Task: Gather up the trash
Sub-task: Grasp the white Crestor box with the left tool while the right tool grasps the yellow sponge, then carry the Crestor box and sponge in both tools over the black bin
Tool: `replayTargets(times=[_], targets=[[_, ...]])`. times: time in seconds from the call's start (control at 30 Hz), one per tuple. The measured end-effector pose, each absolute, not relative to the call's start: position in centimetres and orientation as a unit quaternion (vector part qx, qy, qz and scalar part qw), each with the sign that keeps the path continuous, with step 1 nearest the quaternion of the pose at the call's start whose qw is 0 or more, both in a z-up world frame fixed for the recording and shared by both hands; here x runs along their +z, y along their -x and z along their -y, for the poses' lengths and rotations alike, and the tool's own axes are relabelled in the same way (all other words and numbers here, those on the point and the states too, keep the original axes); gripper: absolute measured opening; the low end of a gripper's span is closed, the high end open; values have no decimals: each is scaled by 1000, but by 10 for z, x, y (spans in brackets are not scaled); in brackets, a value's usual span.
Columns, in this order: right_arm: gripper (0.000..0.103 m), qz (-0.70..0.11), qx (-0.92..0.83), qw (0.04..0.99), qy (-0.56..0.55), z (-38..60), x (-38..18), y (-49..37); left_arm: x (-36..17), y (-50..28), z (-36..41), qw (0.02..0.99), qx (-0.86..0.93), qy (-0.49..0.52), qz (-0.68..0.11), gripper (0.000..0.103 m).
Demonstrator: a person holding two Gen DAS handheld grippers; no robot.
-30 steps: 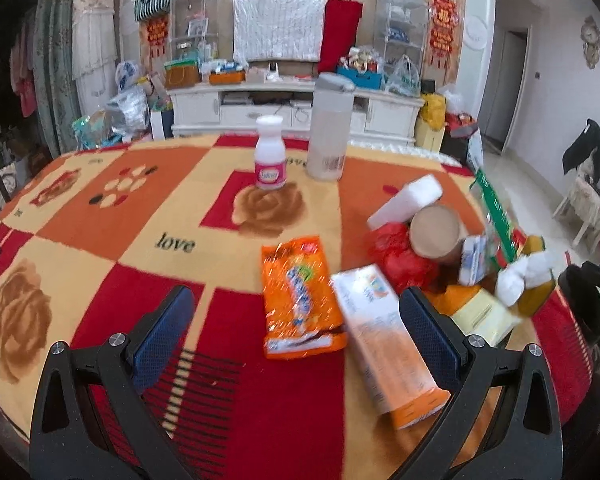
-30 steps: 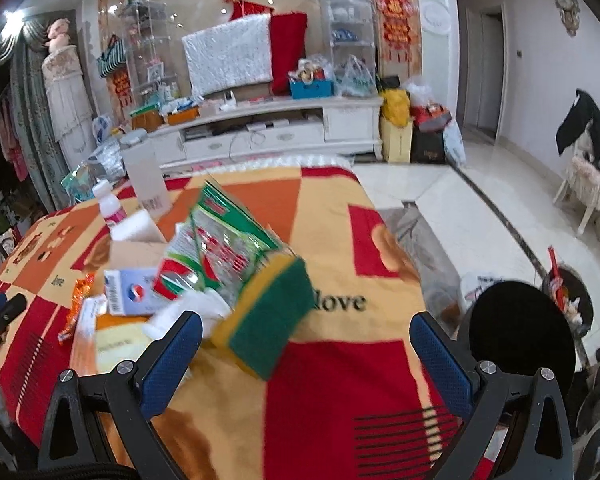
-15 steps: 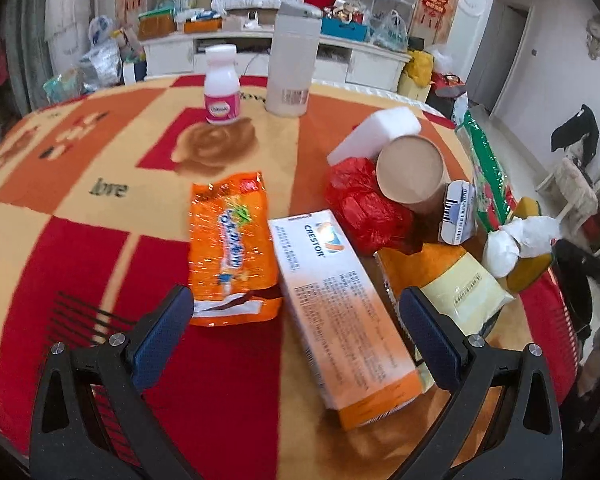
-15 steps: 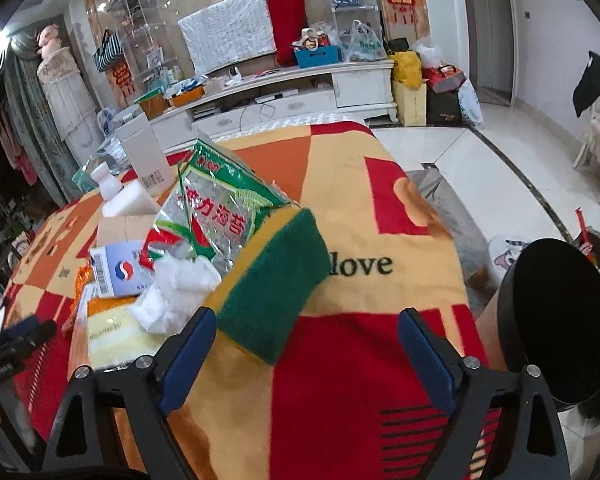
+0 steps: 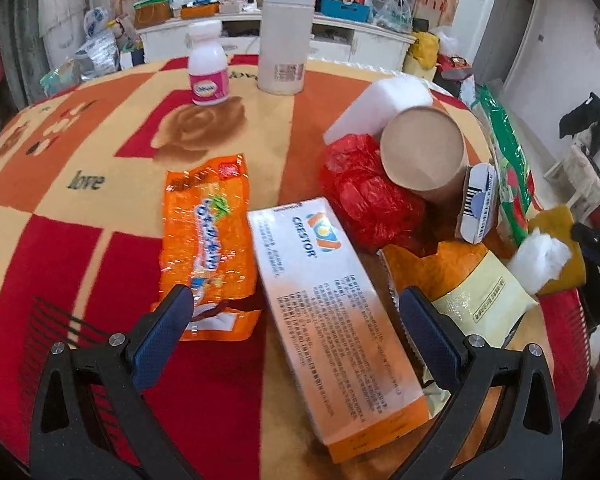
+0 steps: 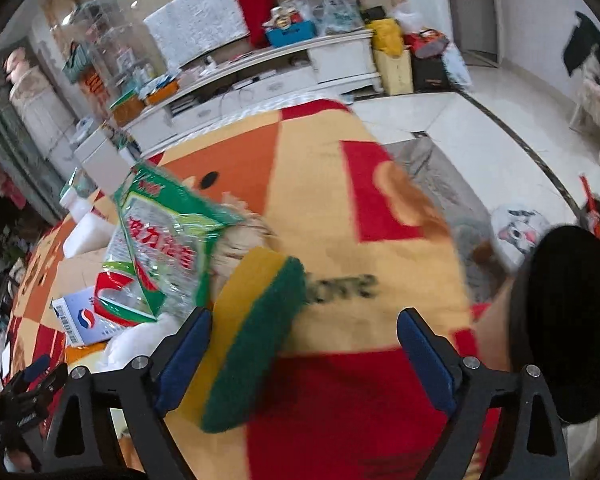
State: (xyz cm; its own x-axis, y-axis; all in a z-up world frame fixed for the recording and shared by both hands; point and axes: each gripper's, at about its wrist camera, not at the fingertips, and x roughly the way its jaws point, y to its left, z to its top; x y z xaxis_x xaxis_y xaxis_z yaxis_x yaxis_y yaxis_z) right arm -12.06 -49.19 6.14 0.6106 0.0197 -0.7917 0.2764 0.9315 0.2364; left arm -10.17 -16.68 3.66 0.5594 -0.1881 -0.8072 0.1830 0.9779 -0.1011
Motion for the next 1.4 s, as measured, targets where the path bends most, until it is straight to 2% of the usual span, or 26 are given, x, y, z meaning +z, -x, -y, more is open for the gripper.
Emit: replayTargets(times=[0.17, 0.23, 0.4, 0.77, 0.83, 0.9, 1.07, 1.17, 1.33, 1.4], targets=[[91, -447, -97, 873, -170, 514, 60, 138, 30, 98, 177, 880, -106, -15, -463, 102], [91, -449, -100, 870, -178, 518, 58, 143, 30, 97, 177, 879, -108, -12, -464, 99], [91, -447, -83, 872, -182, 502, 57, 146, 25, 93, 182, 868, -120, -20, -481, 67], [91, -466, -74, 874, -115, 447, 40, 113, 49, 112, 163, 869, -152, 9, -470, 66], [82, -467, -67, 875, -113, 449, 41, 117, 56, 117, 161, 870, -162, 14, -465, 66], [68, -473, -60, 872, -112, 457, 41, 125, 62, 121, 160, 868, -173, 18, -465, 66], [67, -471, -60, 873, -110, 472, 52, 146, 73, 134, 162, 868, -188, 14, -459, 66], [57, -462, -53, 879, -102, 469, 66, 149, 81, 139, 162, 871, -191, 13, -453, 66], [57, -464, -30, 880, -97, 456, 70, 140, 92, 145, 161, 877, -191, 15, -441, 66], [63, -465, -35, 877, -115, 457, 68, 141, 94, 149, 161, 878, -192, 14, -438, 66]])
